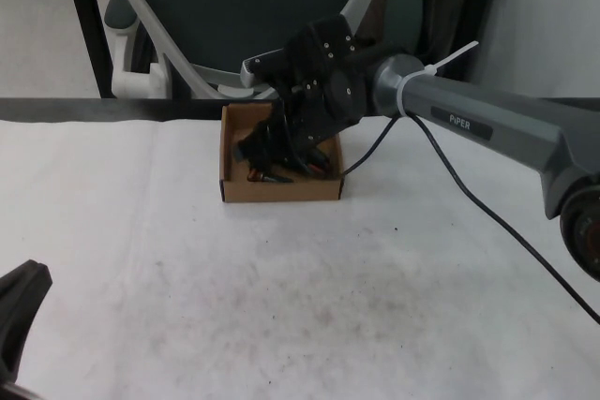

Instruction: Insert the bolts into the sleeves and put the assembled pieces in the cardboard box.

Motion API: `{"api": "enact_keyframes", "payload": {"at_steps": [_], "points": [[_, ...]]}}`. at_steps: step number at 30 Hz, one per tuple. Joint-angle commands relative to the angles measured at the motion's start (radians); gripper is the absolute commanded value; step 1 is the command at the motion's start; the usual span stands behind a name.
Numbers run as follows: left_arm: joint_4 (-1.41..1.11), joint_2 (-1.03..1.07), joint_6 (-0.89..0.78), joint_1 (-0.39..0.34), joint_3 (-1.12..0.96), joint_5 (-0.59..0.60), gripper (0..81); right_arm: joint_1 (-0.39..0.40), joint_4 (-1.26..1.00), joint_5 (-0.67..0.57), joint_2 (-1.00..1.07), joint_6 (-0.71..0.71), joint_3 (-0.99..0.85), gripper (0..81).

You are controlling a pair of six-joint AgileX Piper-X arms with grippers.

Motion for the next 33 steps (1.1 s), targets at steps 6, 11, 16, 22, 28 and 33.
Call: {"api": "enact_keyframes", "payload": {"at_steps": [6,11,16,22,28,33], "points": [[0.001,-0.008,-0.004,0.0,-0.009,0.007,0.8,0.006,0.029,-0.009,0.009,-0.007,-0.009,40.0],[0.001,-0.008,-0.002,0.0,-0.009,0.007,0.8,0.006,0.079,-0.009,0.003,-0.007,-0.009,53.4],[0.001,-0.008,0.0,0.0,-0.009,0.015,0.8,0.006,0.129,-0.004,-0.017,-0.054,-0.009,43.4],[0.001,-0.008,0.0,0.0,-0.009,0.028,0.8,0.006,0.134,-0.004,-0.074,-0.07,-0.009,43.1],[0.001,-0.008,0.0,0.0,-0.009,0.028,0.8,0.001,0.194,0.001,-0.136,-0.104,-0.009,43.1],[0.001,-0.008,0.0,0.0,-0.009,0.028,0.8,-0.008,0.265,0.0,-0.175,-0.111,-0.009,43.1]]}}
